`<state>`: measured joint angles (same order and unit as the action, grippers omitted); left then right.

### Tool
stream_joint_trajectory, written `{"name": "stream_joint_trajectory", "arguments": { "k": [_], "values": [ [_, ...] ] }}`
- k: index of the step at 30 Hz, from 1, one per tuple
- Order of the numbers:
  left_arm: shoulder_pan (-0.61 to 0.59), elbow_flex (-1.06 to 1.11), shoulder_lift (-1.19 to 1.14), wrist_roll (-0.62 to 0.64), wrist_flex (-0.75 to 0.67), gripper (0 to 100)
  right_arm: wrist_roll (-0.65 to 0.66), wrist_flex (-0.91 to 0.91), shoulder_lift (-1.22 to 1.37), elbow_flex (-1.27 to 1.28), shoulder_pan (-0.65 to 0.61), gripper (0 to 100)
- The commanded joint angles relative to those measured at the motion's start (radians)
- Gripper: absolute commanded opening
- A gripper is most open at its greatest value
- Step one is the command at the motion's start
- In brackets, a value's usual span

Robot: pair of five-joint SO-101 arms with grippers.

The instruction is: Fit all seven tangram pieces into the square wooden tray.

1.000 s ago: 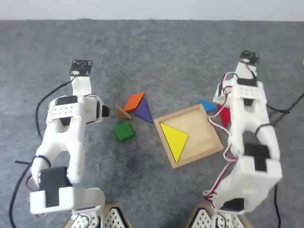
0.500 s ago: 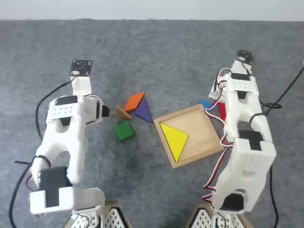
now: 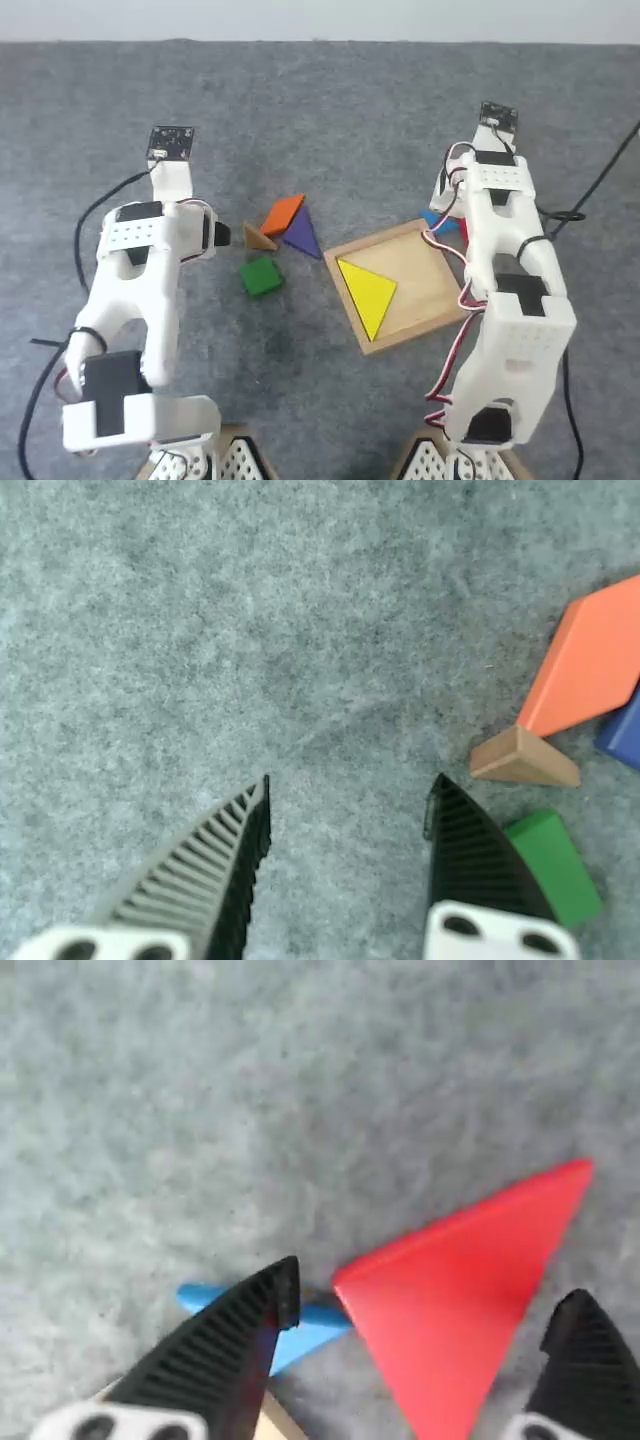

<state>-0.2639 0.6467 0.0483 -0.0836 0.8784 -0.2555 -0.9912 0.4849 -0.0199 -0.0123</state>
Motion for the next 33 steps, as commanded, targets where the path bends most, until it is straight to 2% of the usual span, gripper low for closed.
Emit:
{"name": "stream_joint_trajectory", "arguments": {
  "k": [1, 16, 23, 33],
  "values": [
    [0.000, -0.005, 0.005, 0.002, -0.020, 25, 0.008, -0.005, 0.021, -0.055, 0.027, 37.6],
    [0.000, -0.005, 0.005, 0.002, -0.018, 25, 0.005, -0.202, 0.171, -0.267, 0.033, 37.0],
    [-0.002, -0.005, 0.005, 0.002, -0.017, 25, 0.005, -0.213, 0.188, -0.290, 0.033, 15.8],
    [-0.002, -0.005, 0.005, 0.002, -0.020, 25, 0.012, -0.228, 0.128, -0.302, 0.039, 14.9]
  ]
}}
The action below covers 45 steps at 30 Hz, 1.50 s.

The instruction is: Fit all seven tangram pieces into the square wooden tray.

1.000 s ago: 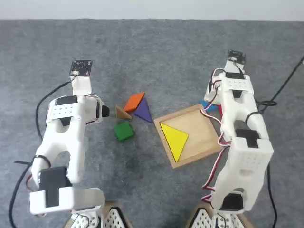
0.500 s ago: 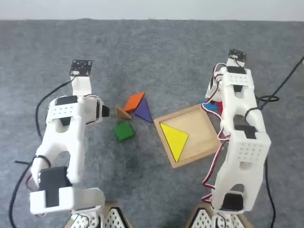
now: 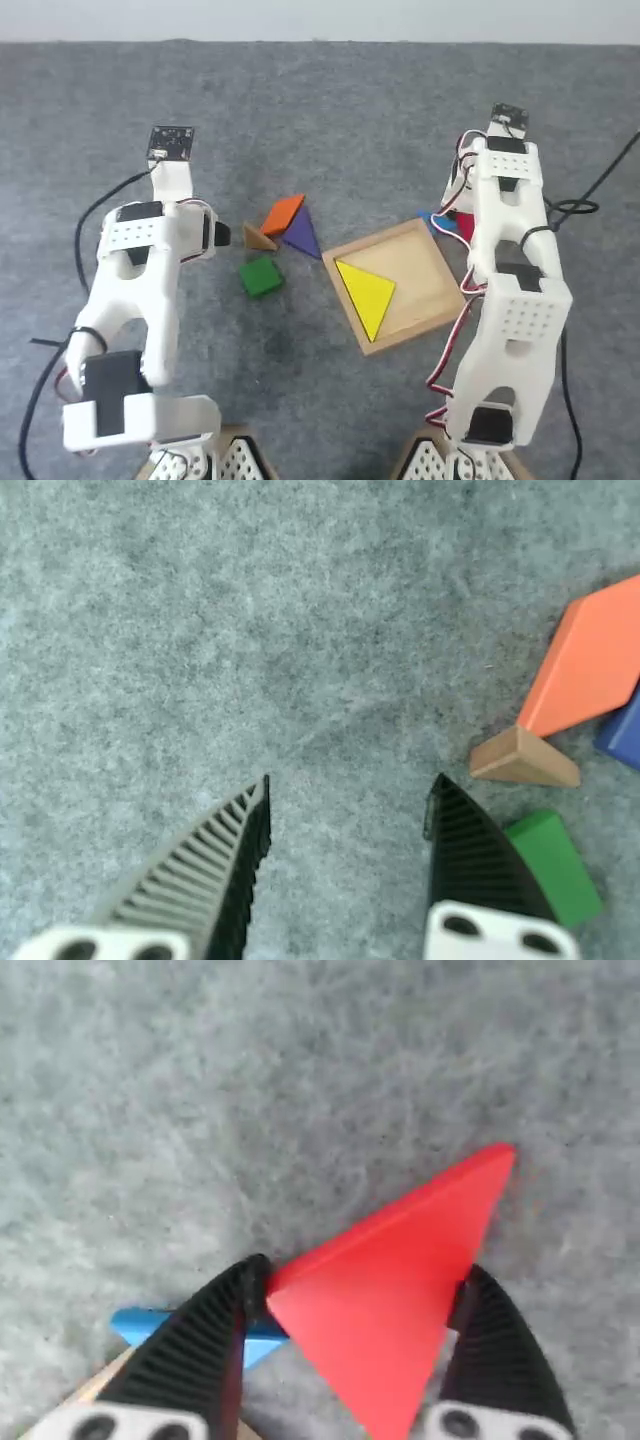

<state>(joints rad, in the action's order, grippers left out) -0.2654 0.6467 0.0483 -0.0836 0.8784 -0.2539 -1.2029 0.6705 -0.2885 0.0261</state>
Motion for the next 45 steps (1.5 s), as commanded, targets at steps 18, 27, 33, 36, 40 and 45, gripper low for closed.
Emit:
{"name": "stream_joint_trajectory", "arguments": {
  "k": [18, 27, 33, 36, 40, 45],
  "values": [
    [0.000, -0.007, 0.005, 0.002, -0.020, 25, 0.552, -0.259, -0.421, -0.031, -0.182, 14.8],
    [0.000, -0.007, 0.005, 0.002, -0.020, 25, 1.177, -0.328, -0.423, -0.029, -0.390, 14.9],
    [0.000, -0.007, 0.005, 0.002, -0.020, 25, 1.080, -0.360, -0.463, -0.037, -0.314, 15.0],
    [0.002, -0.007, 0.005, 0.002, -0.020, 25, 0.970, -0.363, -0.490, -0.034, -0.157, 15.6],
    [0.005, -0.007, 0.005, 0.002, -0.020, 25, 0.848, -0.300, -0.483, 0.046, -0.019, 21.8],
    [0.003, -0.008, 0.005, 0.002, -0.020, 25, 0.669, -0.091, -0.479, 0.215, -0.035, 28.5]
  ]
}}
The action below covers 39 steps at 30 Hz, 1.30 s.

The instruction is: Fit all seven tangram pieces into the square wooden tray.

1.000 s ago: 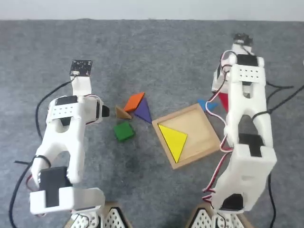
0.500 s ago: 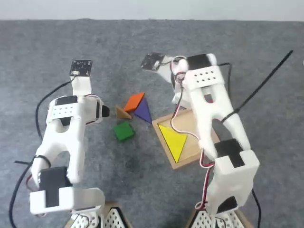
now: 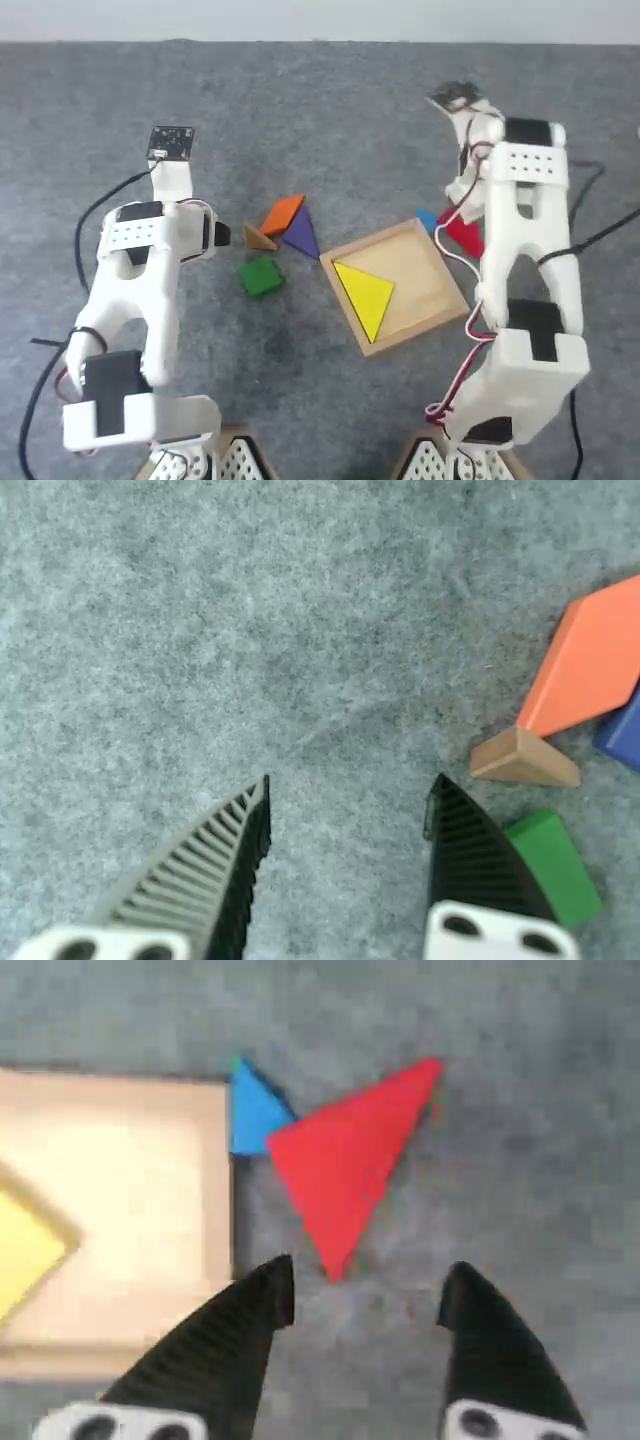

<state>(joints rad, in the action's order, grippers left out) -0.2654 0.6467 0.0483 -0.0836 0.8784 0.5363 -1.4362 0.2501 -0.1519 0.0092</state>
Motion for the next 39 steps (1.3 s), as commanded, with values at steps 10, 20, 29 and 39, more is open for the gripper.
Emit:
{"name": "stream_joint_trajectory", "arguments": {
  "k": [10, 20, 29, 39],
  "values": [
    [0.002, -0.005, 0.005, 0.002, -0.020, 25, -0.215, 0.278, -0.025, 0.210, -0.082, 33.9],
    [0.002, -0.005, 0.005, 0.002, -0.020, 25, -0.345, 0.320, 0.182, 0.106, -0.082, 33.9],
    [0.002, -0.007, 0.005, 0.002, -0.020, 25, -0.422, 0.298, 0.199, 0.040, -0.081, 33.6],
    [0.002, -0.007, 0.005, 0.002, -0.020, 25, -0.532, 0.260, 0.228, -0.029, -0.082, 33.6]
  ]
}}
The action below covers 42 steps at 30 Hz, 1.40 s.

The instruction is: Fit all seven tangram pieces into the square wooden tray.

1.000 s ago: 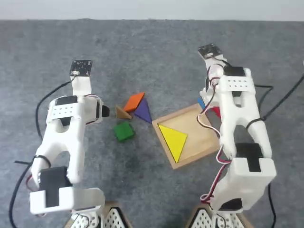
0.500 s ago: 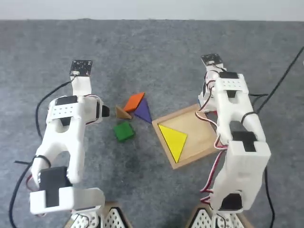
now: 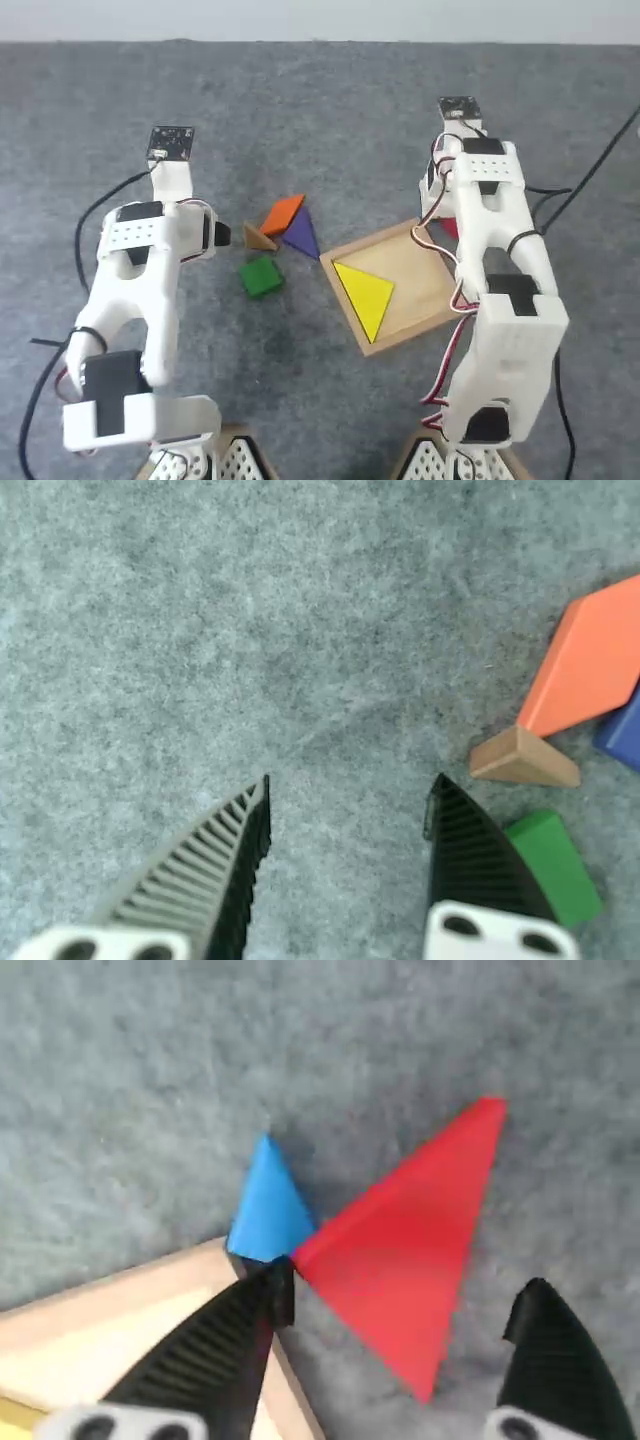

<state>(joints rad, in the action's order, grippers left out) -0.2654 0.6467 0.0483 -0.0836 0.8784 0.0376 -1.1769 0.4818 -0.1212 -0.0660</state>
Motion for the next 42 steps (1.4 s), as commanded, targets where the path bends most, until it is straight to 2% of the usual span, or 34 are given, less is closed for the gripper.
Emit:
{"name": "stream_joint_trajectory", "arguments": {
  "k": [1, 13, 21, 33, 39, 42],
  "values": [
    [0.002, -0.007, 0.005, 0.002, -0.020, 25, -0.038, 0.007, 0.008, -0.066, -0.007, 33.6],
    [0.002, -0.007, 0.005, 0.002, -0.020, 25, -0.048, 0.007, 0.160, -0.189, -0.007, 33.6],
    [0.002, -0.008, 0.005, 0.002, -0.020, 25, -0.146, -0.147, 0.170, -0.192, -0.005, 33.5],
    [0.002, -0.007, 0.005, 0.002, -0.020, 25, -0.132, -0.105, 0.173, -0.192, 0.042, 33.2],
    [0.000, -0.007, 0.005, 0.002, -0.020, 25, -0.130, -0.104, 0.194, -0.198, 0.036, 15.6],
    [0.000, -0.007, 0.005, 0.002, -0.020, 25, -0.130, -0.124, 0.208, -0.221, 0.039, 14.4]
  ]
}}
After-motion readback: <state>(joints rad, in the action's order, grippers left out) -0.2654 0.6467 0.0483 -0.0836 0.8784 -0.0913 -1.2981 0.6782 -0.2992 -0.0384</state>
